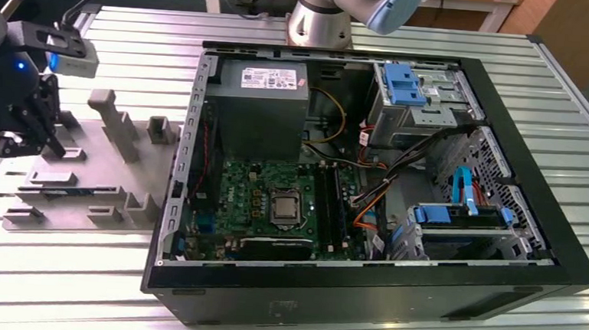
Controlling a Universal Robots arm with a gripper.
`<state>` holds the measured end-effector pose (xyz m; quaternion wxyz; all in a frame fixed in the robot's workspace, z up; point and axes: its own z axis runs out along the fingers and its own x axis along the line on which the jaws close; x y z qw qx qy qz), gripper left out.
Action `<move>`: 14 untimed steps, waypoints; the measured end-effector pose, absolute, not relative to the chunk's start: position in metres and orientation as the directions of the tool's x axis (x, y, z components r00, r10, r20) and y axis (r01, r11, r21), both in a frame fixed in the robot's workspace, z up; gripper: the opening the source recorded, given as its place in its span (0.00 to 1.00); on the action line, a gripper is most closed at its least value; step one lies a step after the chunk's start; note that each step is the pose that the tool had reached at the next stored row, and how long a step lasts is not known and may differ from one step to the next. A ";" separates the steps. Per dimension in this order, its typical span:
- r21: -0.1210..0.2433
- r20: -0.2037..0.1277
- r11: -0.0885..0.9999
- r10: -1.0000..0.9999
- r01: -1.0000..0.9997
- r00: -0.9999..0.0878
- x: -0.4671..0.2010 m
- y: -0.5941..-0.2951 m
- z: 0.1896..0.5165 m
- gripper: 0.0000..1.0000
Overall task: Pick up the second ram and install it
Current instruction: 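Pick up the second ram and move it above second insertion slot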
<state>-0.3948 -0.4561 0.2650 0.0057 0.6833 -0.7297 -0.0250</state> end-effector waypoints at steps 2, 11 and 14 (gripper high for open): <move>0.044 -0.026 0.060 -0.998 -0.997 -0.061 -0.395 -0.458 0.262 0.11; 0.044 -0.026 0.044 -0.999 -0.998 -0.045 -0.398 -0.462 0.248 0.11; 0.044 -0.026 0.041 -0.999 -0.998 -0.042 -0.402 -0.463 0.243 0.11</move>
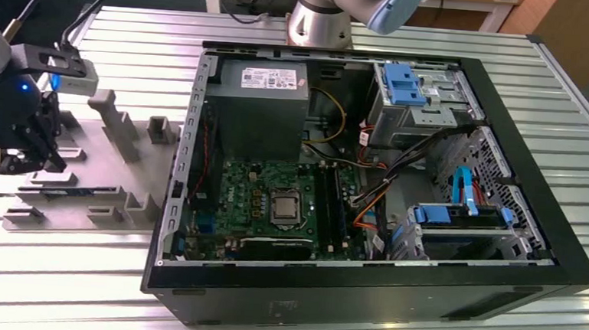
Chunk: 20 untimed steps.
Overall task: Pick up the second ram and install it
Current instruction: 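Pick up the second ram and move it above second insertion slot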
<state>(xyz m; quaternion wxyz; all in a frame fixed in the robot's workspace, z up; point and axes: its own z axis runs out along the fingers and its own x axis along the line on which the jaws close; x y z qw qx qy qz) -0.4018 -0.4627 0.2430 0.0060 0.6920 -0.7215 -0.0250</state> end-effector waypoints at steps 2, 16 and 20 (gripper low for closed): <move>0.044 -0.026 0.039 -0.999 -0.998 -0.041 -0.404 -0.463 0.240 0.11; 0.045 -0.026 0.019 -0.999 -0.999 -0.020 -0.407 -0.469 0.219 0.11; 0.044 -0.026 0.019 -0.999 -0.999 -0.020 -0.407 -0.469 0.219 0.11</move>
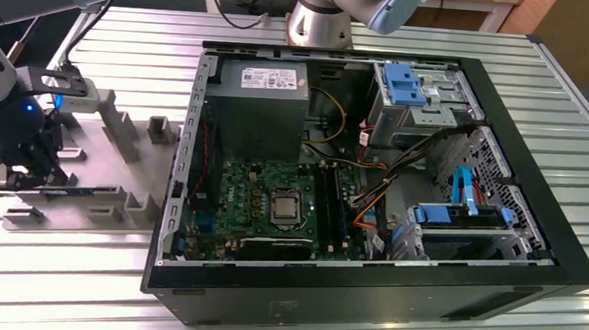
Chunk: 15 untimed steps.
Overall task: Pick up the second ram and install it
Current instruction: 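Pick up the second ram and move it above second insertion slot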
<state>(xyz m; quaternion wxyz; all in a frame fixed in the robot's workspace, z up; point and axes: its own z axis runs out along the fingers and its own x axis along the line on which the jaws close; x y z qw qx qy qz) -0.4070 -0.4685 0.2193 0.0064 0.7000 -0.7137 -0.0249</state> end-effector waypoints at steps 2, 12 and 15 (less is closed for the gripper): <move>0.044 -0.026 0.019 -0.999 -0.999 -0.020 -0.407 -0.469 0.219 0.16; 0.044 -0.025 -0.012 -1.000 -0.999 0.010 -0.407 -0.469 0.212 0.36; 0.044 -0.025 -0.028 -0.999 -0.999 0.027 -0.408 -0.469 0.209 0.36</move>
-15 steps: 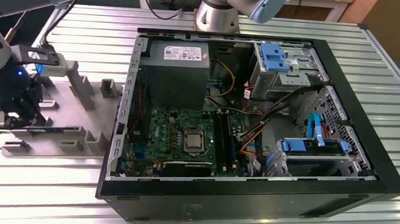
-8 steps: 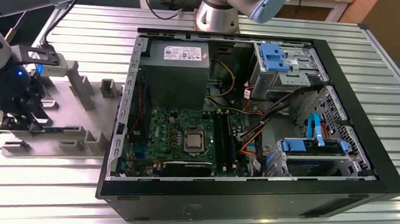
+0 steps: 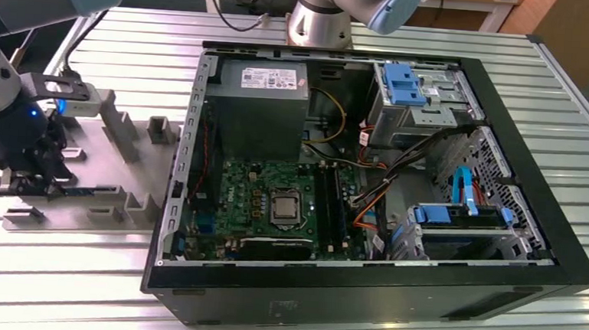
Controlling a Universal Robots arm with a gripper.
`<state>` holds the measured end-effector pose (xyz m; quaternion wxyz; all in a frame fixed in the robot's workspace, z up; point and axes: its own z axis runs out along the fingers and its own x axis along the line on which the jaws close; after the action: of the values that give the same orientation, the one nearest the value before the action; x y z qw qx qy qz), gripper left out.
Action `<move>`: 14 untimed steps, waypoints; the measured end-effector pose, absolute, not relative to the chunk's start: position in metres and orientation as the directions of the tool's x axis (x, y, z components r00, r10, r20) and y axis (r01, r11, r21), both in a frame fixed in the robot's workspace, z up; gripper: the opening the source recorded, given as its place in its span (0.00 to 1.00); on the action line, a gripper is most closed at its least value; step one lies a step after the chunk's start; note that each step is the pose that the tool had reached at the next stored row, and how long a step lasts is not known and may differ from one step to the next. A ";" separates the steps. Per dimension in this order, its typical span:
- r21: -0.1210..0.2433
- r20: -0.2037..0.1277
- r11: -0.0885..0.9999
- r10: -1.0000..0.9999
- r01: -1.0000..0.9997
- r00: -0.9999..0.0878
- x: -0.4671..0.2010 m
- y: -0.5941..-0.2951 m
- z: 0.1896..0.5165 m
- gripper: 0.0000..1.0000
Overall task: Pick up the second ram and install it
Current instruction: 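Pick up the second ram and move it above second insertion slot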
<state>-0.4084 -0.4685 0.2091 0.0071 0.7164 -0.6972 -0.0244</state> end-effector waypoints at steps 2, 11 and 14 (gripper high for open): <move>0.044 -0.025 -0.038 -0.999 -0.998 0.037 -0.409 -0.469 0.207 0.36; 0.045 -0.025 -0.071 -0.997 -0.996 0.070 -0.410 -0.469 0.200 0.36; 0.044 -0.025 -0.071 -0.997 -0.996 0.070 -0.409 -0.469 0.199 0.36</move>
<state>-0.4095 -0.4685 0.1995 0.0077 0.7315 -0.6813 -0.0243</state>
